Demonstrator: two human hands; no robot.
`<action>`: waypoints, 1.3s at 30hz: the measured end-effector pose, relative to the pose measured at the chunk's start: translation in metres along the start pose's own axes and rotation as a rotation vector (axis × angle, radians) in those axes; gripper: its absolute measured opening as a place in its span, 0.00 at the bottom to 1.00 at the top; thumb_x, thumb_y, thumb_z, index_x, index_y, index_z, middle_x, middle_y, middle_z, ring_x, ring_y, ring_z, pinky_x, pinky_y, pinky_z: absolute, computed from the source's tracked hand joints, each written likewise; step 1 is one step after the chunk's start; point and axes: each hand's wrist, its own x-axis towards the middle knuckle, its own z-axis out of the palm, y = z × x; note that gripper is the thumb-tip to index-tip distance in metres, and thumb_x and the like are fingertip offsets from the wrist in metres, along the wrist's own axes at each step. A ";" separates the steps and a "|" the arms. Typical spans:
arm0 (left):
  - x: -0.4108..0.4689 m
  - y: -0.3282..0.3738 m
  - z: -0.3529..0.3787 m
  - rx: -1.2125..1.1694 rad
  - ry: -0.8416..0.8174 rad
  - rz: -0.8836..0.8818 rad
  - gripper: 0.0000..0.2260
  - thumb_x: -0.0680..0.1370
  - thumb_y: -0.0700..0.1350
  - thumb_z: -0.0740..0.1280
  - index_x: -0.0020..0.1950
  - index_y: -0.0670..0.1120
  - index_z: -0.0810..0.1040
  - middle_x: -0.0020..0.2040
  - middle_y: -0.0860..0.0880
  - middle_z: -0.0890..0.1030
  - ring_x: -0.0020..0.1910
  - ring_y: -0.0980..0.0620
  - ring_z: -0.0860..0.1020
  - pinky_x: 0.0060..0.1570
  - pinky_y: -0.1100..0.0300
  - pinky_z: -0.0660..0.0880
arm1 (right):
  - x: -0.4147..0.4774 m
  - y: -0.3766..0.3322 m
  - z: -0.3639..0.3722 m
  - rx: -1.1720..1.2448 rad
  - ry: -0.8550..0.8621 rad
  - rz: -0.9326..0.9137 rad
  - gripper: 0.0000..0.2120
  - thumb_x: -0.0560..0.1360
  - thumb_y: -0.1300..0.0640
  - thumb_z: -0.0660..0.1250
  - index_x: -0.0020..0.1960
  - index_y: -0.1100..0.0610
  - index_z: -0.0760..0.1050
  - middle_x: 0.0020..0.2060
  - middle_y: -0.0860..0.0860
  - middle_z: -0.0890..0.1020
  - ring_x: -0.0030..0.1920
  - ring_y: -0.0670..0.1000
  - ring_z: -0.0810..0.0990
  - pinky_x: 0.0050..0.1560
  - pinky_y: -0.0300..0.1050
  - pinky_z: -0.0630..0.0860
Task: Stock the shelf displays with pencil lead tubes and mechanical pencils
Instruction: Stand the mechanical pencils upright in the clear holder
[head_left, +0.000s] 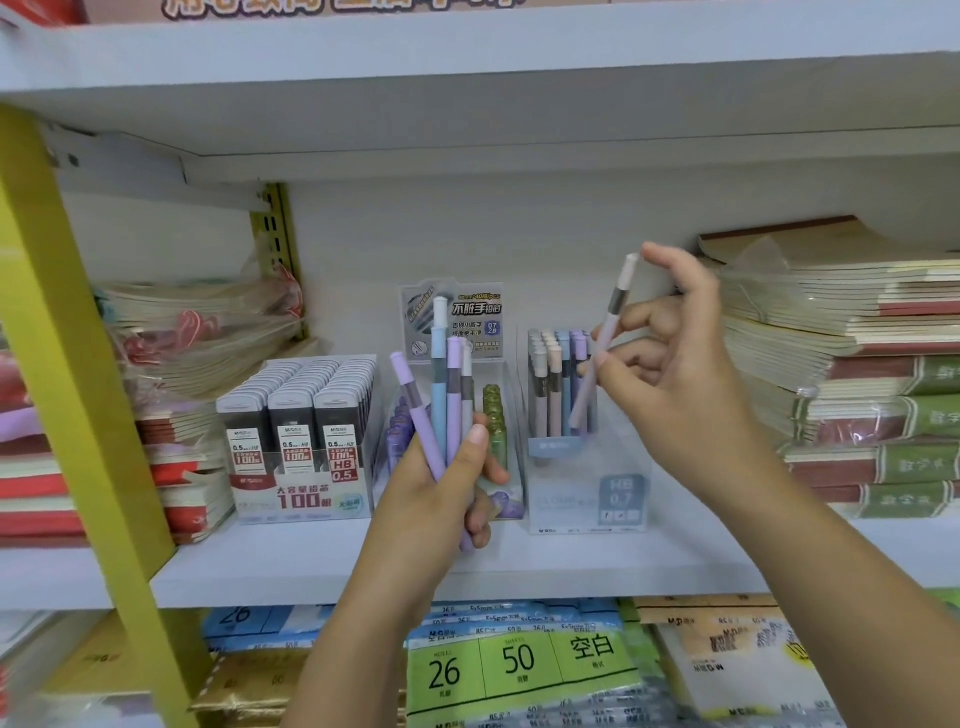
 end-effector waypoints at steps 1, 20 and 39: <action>0.000 -0.001 -0.001 0.002 -0.008 -0.006 0.14 0.72 0.59 0.67 0.53 0.54 0.80 0.37 0.49 0.79 0.25 0.53 0.67 0.26 0.63 0.69 | 0.000 0.003 0.003 -0.035 -0.019 -0.002 0.37 0.75 0.66 0.68 0.67 0.31 0.57 0.45 0.44 0.76 0.38 0.47 0.82 0.41 0.38 0.79; -0.003 -0.002 -0.001 0.014 -0.001 -0.072 0.13 0.72 0.57 0.70 0.53 0.55 0.84 0.37 0.49 0.80 0.27 0.53 0.70 0.27 0.61 0.69 | -0.001 0.018 0.012 -0.235 -0.163 0.037 0.29 0.72 0.62 0.70 0.59 0.34 0.62 0.41 0.40 0.78 0.35 0.44 0.81 0.37 0.40 0.77; -0.011 0.012 0.008 -0.070 -0.086 -0.089 0.12 0.72 0.53 0.70 0.53 0.52 0.85 0.38 0.48 0.79 0.30 0.53 0.72 0.29 0.62 0.72 | -0.005 -0.007 0.013 -0.336 -0.045 -0.006 0.10 0.76 0.53 0.66 0.56 0.49 0.80 0.43 0.40 0.79 0.43 0.38 0.74 0.45 0.26 0.67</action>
